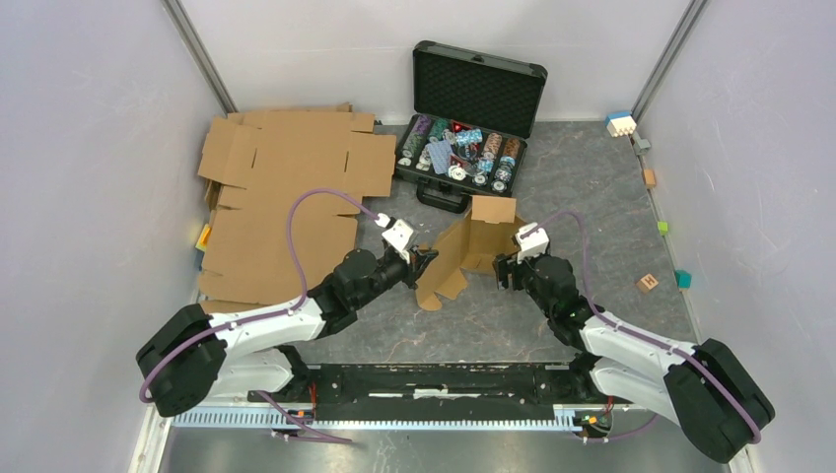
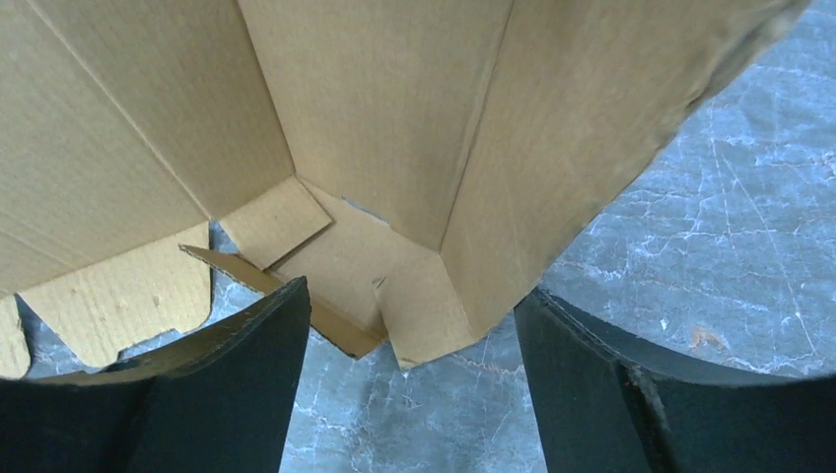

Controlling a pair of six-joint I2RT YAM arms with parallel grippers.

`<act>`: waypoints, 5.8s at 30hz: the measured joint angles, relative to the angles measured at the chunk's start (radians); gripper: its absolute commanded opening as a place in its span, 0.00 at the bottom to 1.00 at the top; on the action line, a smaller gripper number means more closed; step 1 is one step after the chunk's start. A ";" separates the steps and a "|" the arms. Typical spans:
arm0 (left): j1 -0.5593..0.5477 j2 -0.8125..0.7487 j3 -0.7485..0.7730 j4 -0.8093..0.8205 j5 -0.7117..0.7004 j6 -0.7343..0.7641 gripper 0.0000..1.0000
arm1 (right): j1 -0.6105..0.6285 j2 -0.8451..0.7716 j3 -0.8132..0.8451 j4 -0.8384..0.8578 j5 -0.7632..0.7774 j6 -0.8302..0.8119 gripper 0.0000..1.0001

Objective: Fold the paper box

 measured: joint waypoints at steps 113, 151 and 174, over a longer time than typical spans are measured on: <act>0.000 0.022 0.044 -0.045 0.018 0.017 0.03 | -0.051 0.201 0.093 0.015 -0.248 -0.134 0.77; 0.000 0.023 0.046 -0.048 0.019 0.017 0.04 | -0.104 0.222 0.079 0.088 -0.356 -0.112 0.60; 0.000 0.037 0.057 -0.048 0.034 0.017 0.04 | -0.078 0.373 0.074 0.213 -0.215 -0.024 0.41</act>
